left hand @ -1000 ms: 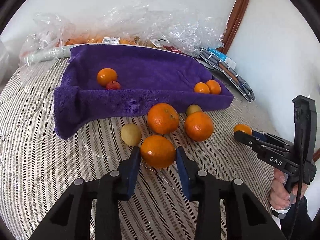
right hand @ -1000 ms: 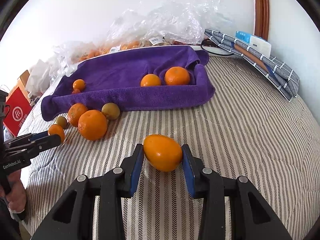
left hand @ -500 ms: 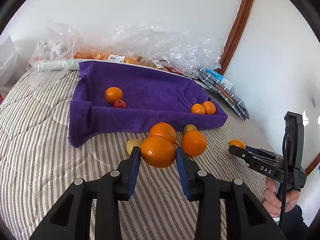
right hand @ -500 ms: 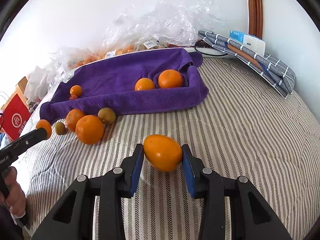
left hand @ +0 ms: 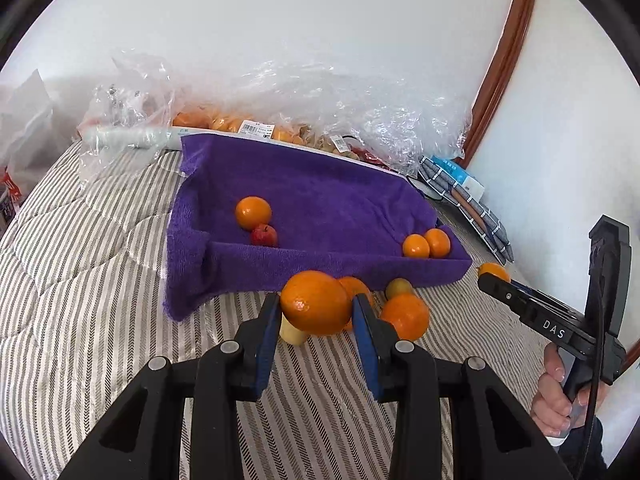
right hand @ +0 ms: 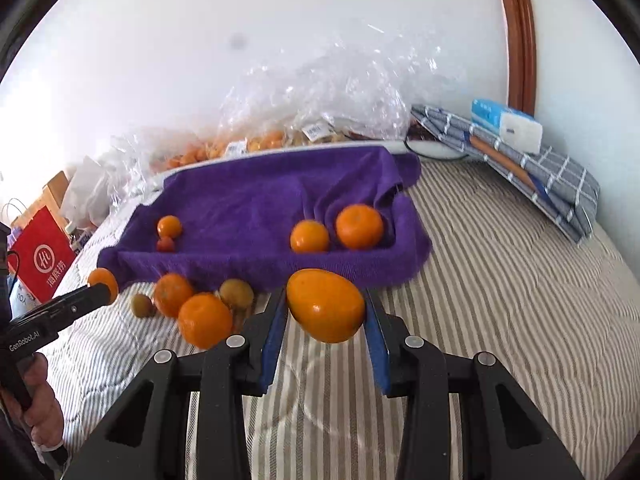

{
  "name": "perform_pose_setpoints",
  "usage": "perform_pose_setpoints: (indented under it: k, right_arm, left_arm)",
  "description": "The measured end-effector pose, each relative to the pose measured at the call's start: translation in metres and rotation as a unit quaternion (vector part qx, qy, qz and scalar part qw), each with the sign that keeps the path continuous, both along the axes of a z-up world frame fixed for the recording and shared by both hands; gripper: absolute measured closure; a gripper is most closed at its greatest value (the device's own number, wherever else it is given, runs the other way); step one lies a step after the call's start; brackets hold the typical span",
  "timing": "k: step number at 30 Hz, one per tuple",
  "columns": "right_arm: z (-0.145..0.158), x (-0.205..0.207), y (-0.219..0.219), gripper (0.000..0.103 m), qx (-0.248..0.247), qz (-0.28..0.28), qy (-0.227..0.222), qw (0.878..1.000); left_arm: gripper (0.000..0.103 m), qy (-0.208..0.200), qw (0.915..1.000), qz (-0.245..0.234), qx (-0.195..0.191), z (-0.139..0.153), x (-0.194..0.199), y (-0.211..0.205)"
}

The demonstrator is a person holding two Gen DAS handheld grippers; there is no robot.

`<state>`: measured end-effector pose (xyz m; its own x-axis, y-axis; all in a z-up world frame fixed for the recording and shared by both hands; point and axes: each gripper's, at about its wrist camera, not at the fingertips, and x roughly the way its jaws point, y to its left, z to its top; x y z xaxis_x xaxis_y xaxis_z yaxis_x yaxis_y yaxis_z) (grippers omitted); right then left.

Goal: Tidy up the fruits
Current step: 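Lower both held oranges onto the towel and open both grippers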

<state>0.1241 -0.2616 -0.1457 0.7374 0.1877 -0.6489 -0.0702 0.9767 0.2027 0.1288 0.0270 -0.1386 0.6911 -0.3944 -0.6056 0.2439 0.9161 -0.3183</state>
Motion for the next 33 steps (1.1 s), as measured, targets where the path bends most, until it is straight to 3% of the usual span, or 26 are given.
perform_pose_setpoints:
  k: [6,14,21,27,33]
  right_arm:
    - [0.015,0.031,-0.004,0.065,0.003,0.003,-0.021,1.0]
    - [0.024,0.089,-0.018,0.065,-0.01,-0.022,-0.039,0.999]
    - [0.006,0.124,-0.023,0.065,-0.005,-0.029,-0.022,0.999]
    - [-0.016,0.134,-0.021,0.065,0.01,-0.028,0.007,1.0]
    - [-0.021,0.134,-0.02,0.065,0.014,-0.027,0.008,1.0]
  left_arm:
    - [0.068,-0.019,0.9995,0.021,0.015,0.022,0.028,0.003]
    - [0.069,-0.022,0.9953,0.078,0.054,0.014,0.072,0.014]
    - [0.068,-0.016,0.9958,0.072,0.054,0.002,0.084,0.016]
    - [0.068,0.011,0.9952,0.08,0.054,-0.008,0.086,0.021]
    - [0.068,0.014,0.9945,0.084,0.062,-0.011,0.085,0.018]
